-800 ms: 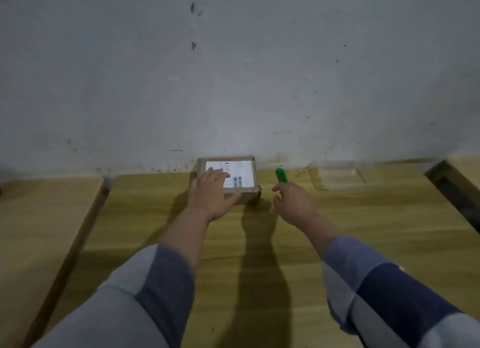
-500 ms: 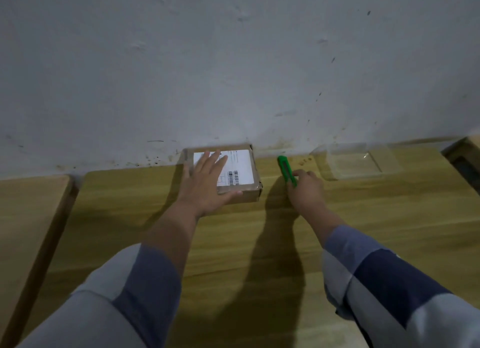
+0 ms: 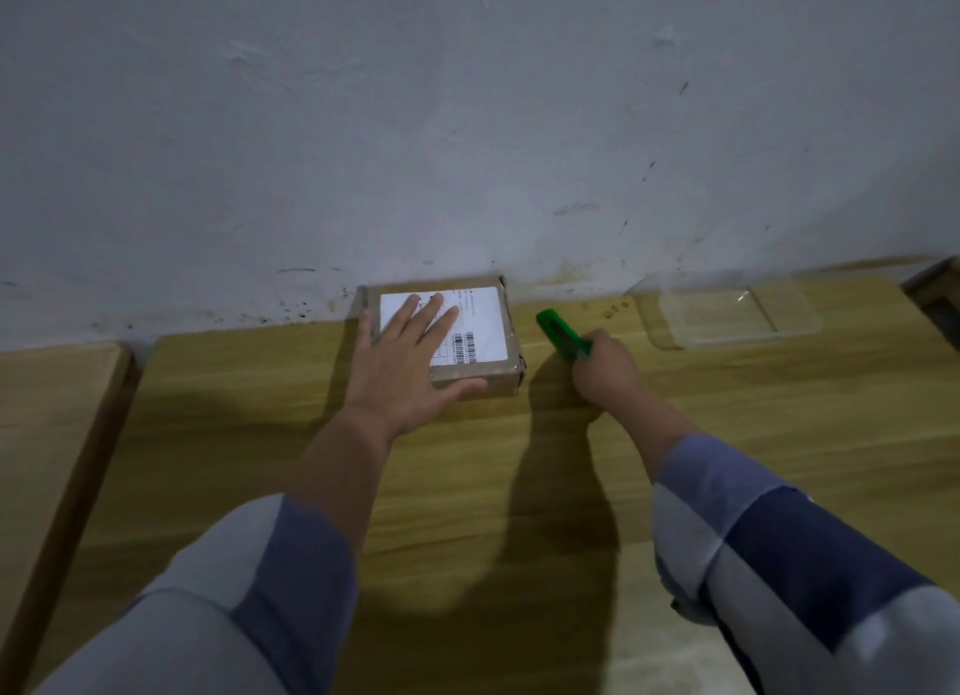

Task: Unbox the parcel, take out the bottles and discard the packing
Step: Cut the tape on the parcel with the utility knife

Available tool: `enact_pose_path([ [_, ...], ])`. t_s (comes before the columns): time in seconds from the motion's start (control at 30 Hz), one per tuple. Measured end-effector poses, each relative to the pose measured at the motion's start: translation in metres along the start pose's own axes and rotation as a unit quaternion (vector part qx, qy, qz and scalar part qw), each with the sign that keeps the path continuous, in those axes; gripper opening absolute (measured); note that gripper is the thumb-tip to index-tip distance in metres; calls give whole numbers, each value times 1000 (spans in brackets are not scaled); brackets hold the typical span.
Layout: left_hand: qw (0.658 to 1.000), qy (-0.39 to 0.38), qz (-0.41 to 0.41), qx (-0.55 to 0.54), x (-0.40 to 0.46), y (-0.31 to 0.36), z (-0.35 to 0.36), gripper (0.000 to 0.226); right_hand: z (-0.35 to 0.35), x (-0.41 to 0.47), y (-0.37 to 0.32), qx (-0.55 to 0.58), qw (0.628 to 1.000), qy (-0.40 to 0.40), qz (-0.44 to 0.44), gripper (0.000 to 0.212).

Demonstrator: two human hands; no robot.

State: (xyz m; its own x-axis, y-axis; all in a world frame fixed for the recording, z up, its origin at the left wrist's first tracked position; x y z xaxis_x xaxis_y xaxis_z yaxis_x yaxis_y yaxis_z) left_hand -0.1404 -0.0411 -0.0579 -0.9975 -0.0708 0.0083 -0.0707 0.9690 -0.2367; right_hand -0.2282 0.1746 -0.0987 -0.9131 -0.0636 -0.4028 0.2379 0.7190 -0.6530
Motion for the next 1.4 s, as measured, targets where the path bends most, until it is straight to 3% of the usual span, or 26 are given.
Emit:
enact_pose_path([
  [0.1,1000,-5,2,2,-5,3,-1,103,1,-12,3,153,987,-19,48,40],
  [0.2,1000,-5,3,6,-17,9,-2,101,5,-34,4,309,945,-63,81,45],
  [0.37,1000,-11,-4,-5,-47,22,-5,101,12,-74,-1,389,904,-165,69,79],
  [0.43,1000,-13,-3,-6,-60,27,-7,101,10,-90,-3,403,894,-191,49,83],
  [0.73,1000,-20,-11,-9,-95,42,-14,102,-10,-132,21,379,919,-107,-7,60],
  [1.0,999,-37,-11,-9,-94,42,-12,104,-23,-148,3,196,976,-5,-93,49],
  [1.4,999,-37,-16,-13,-94,43,-12,101,-9,-164,-21,84,988,22,-125,49],
])
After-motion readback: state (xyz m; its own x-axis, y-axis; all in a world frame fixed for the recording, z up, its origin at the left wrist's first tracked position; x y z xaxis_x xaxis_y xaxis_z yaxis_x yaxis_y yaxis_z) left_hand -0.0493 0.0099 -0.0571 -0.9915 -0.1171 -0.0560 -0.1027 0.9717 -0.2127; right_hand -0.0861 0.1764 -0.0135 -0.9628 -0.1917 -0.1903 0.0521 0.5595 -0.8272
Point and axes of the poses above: each hand's wrist, its own x-axis towards the middle knuckle, its own z-axis out of the palm, y = z × x, the point moved 9 cm from there along x, towards the middle knuckle, and after that the axes turned 14 degrees about x, right-handed, at the moved point
